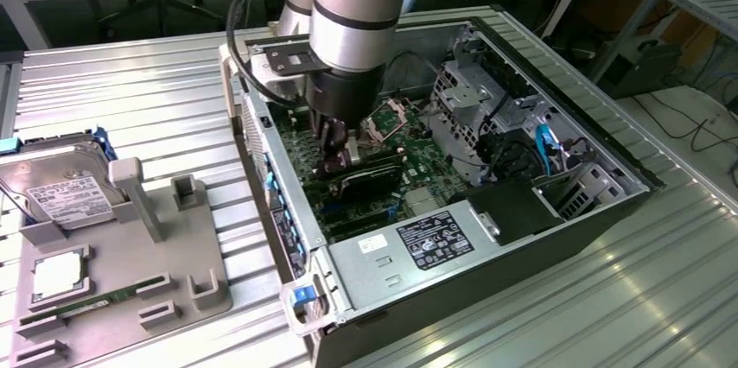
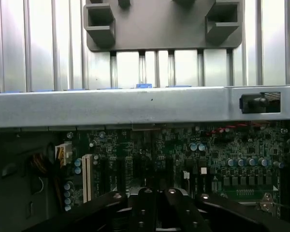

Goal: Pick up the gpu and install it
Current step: 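Press down on the gpu until it lock into place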

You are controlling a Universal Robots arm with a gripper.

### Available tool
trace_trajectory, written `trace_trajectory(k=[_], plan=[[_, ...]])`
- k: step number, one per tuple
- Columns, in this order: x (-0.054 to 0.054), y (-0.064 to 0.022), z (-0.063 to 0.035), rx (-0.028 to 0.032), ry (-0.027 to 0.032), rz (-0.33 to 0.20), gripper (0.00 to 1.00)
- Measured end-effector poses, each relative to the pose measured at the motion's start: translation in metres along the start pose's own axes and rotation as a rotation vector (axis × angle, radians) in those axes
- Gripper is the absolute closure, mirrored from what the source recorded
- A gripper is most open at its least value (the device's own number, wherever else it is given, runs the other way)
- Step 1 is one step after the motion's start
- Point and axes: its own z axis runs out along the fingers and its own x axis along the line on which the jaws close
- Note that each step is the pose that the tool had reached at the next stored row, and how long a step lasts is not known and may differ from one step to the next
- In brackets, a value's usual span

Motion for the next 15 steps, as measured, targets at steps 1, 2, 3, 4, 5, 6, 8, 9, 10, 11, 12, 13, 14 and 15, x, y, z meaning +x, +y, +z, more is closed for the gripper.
trace_trajectory(k=[1,2,3,4,5,6,8,9,10,11,12,13,14,15], plan=[[0.000,0.0006,0.0005,0.0000,0.0018,0.000,0.89],[-0.001,0.0007,0.0017,0.0001,0.0051,0.000,0.89],[-0.001,0.0007,0.0029,0.0001,0.0074,0.000,0.89],[-0.001,0.0006,0.0043,0.0002,0.0087,0.000,0.89],[-0.001,0.0008,0.0050,0.0001,0.0095,0.000,0.89],[-0.001,0.0012,0.0053,0.0001,0.0100,0.001,0.89],[-0.001,0.0030,0.0060,0.0002,0.0111,0.001,0.89],[-0.001,0.0042,0.0065,0.0002,0.0115,0.001,0.89],[-0.002,0.0052,0.0074,0.0003,0.0117,0.001,0.89],[-0.002,0.0058,0.0085,-0.0001,0.0128,0.001,0.89],[-0.002,0.0061,0.0100,-0.0004,0.0143,0.001,0.89],[-0.002,0.0062,0.0116,-0.0007,0.0150,0.001,0.89],[-0.002,0.0062,0.0134,-0.0008,0.0157,0.000,0.89],[-0.002,0.0061,0.0145,-0.0006,0.0154,0.000,0.89]])
